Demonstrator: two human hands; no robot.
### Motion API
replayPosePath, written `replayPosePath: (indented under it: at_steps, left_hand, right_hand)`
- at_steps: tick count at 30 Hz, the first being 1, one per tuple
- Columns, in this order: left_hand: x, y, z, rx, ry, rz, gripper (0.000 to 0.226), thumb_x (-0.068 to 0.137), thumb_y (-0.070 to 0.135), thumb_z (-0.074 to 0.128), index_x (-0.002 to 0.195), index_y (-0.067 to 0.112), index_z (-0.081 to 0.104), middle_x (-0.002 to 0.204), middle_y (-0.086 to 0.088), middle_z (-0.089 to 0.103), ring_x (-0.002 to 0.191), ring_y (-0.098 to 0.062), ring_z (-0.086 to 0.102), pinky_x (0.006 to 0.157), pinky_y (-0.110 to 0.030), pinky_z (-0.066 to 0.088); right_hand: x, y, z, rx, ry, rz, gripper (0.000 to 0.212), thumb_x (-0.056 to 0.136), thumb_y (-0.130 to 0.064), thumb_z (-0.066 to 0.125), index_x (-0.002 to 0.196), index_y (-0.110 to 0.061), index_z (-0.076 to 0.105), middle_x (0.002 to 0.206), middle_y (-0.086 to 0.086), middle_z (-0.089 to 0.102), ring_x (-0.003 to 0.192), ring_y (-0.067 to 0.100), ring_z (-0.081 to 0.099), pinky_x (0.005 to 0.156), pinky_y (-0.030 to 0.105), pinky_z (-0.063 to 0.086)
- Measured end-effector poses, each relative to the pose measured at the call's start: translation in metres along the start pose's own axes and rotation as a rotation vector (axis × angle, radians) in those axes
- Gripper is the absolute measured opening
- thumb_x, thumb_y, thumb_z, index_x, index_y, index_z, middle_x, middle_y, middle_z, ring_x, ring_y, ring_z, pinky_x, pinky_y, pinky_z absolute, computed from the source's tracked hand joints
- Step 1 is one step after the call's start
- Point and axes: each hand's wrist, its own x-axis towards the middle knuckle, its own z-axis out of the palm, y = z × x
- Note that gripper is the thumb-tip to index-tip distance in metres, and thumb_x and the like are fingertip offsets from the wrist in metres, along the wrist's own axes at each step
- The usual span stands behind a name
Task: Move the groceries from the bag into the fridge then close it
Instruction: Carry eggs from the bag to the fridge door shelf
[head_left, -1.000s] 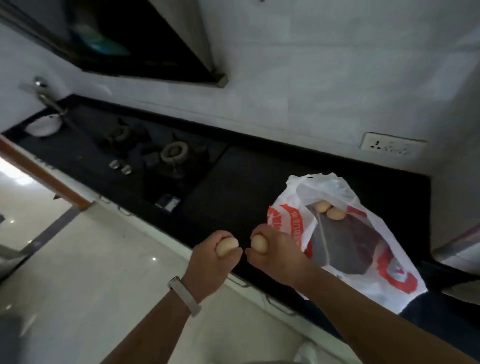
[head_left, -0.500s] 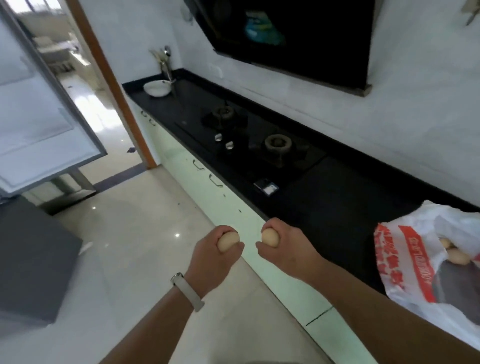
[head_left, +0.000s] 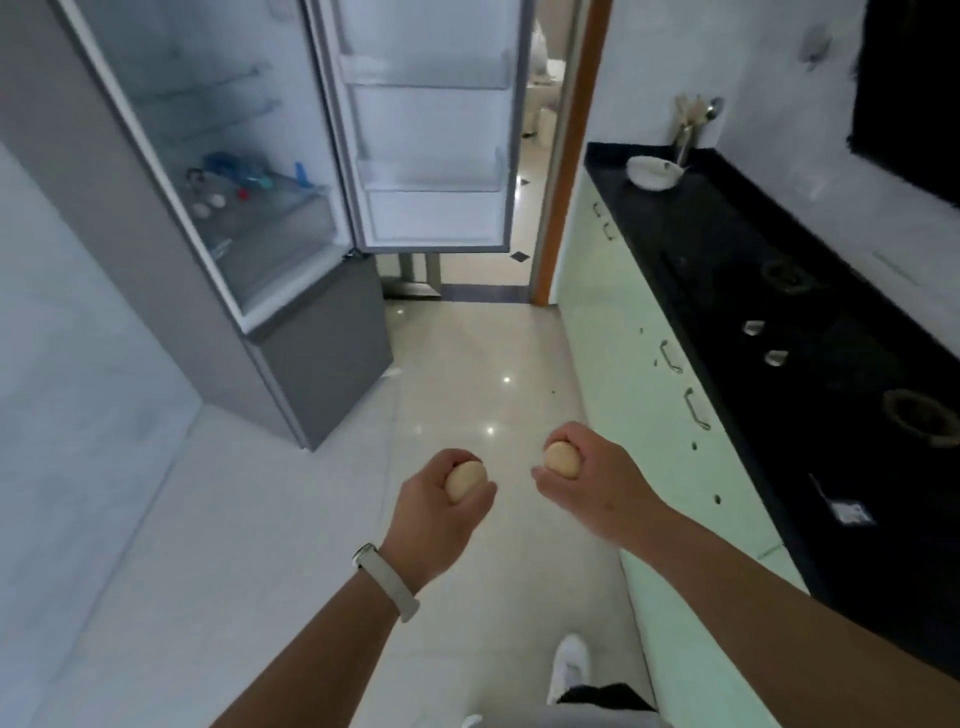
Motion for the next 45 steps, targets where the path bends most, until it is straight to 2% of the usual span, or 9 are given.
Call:
replayPosePath:
  at_steps: [6, 9, 13, 16, 20, 27, 34, 39, 45]
  left_hand:
    - [0.029, -0.021, -0.061, 0.016, 0.237, -0.115, 0.012, 0.083, 0.018, 0.072, 0.087, 0.024, 0.063, 0.080, 0.007, 0.065, 0.064, 0.006, 0.056, 0.054, -0.009, 0.045]
    - [0.055, -0.027, -0.074, 0.048, 0.307, -0.141, 0.011, 0.082, 0.019, 0.073, 0.088, 0.022, 0.064, 0.079, 0.007, 0.066, 0.063, 0.005, 0.056, 0.053, -0.010, 0.044]
    - [0.112, -0.029, -0.078, 0.086, 0.379, -0.184, 0.011, 0.081, 0.023, 0.073, 0.086, 0.026, 0.064, 0.078, 0.009, 0.065, 0.063, -0.002, 0.058, 0.054, -0.012, 0.045]
    - [0.163, -0.020, -0.071, 0.057, 0.379, -0.233, 0.009, 0.082, 0.024, 0.072, 0.085, 0.026, 0.064, 0.076, 0.006, 0.065, 0.061, -0.011, 0.059, 0.052, -0.019, 0.048]
    - [0.240, -0.002, -0.056, 0.112, 0.329, -0.223, 0.009, 0.083, 0.026, 0.071, 0.089, 0.025, 0.064, 0.078, 0.004, 0.065, 0.062, -0.011, 0.060, 0.050, -0.016, 0.047]
    - [0.337, 0.027, -0.030, 0.085, 0.373, -0.203, 0.010, 0.085, 0.022, 0.070, 0.093, 0.021, 0.064, 0.083, -0.001, 0.064, 0.063, -0.013, 0.059, 0.048, -0.012, 0.045]
    - [0.393, 0.037, -0.035, 0.097, 0.435, -0.145, 0.012, 0.087, 0.026, 0.068, 0.097, 0.024, 0.063, 0.088, 0.005, 0.064, 0.075, -0.012, 0.062, 0.055, -0.016, 0.051]
    - [0.428, 0.030, -0.046, 0.098, 0.439, -0.152, 0.011, 0.088, 0.021, 0.068, 0.098, 0.019, 0.063, 0.088, 0.002, 0.063, 0.075, -0.010, 0.060, 0.053, -0.006, 0.045]
    - [0.481, 0.009, -0.061, 0.063, 0.384, -0.137, 0.012, 0.086, 0.023, 0.069, 0.097, 0.019, 0.064, 0.085, 0.001, 0.064, 0.070, -0.010, 0.061, 0.052, -0.011, 0.047]
  right_hand:
    - [0.073, -0.045, 0.050, 0.047, -0.166, -0.160, 0.020, 0.077, -0.028, 0.074, 0.085, -0.027, 0.056, 0.068, -0.005, 0.060, 0.052, 0.004, 0.050, 0.050, 0.019, 0.042]
    - [0.111, -0.054, 0.065, 0.064, -0.219, -0.214, 0.019, 0.077, -0.028, 0.074, 0.084, -0.025, 0.056, 0.070, -0.002, 0.061, 0.055, 0.009, 0.052, 0.053, 0.026, 0.045]
    - [0.175, -0.054, 0.072, 0.084, -0.279, -0.258, 0.019, 0.078, -0.030, 0.073, 0.086, -0.024, 0.056, 0.073, -0.002, 0.061, 0.063, 0.011, 0.056, 0.055, 0.025, 0.046]
    - [0.227, -0.047, 0.064, 0.110, -0.294, -0.241, 0.019, 0.079, -0.031, 0.072, 0.086, -0.026, 0.055, 0.072, -0.003, 0.060, 0.059, 0.007, 0.054, 0.055, 0.027, 0.048]
    - [0.299, -0.033, 0.042, 0.119, -0.261, -0.211, 0.018, 0.079, -0.032, 0.071, 0.087, -0.025, 0.055, 0.073, -0.004, 0.061, 0.064, 0.014, 0.059, 0.058, 0.033, 0.052]
    - [0.400, -0.016, 0.016, 0.135, -0.249, -0.206, 0.020, 0.079, -0.034, 0.070, 0.088, -0.027, 0.054, 0.075, -0.003, 0.060, 0.067, 0.018, 0.061, 0.059, 0.038, 0.055]
    - [0.453, -0.026, 0.016, 0.177, -0.239, -0.242, 0.019, 0.077, -0.032, 0.071, 0.086, -0.029, 0.055, 0.073, -0.002, 0.061, 0.064, 0.016, 0.059, 0.057, 0.037, 0.052]
    - [0.487, -0.026, 0.024, 0.184, -0.227, -0.199, 0.018, 0.078, -0.030, 0.071, 0.085, -0.027, 0.055, 0.073, -0.001, 0.061, 0.065, 0.017, 0.059, 0.056, 0.034, 0.051]
    - [0.529, -0.034, 0.043, 0.192, -0.226, -0.173, 0.018, 0.079, -0.028, 0.073, 0.084, -0.026, 0.056, 0.071, 0.000, 0.060, 0.066, 0.021, 0.059, 0.052, 0.032, 0.050]
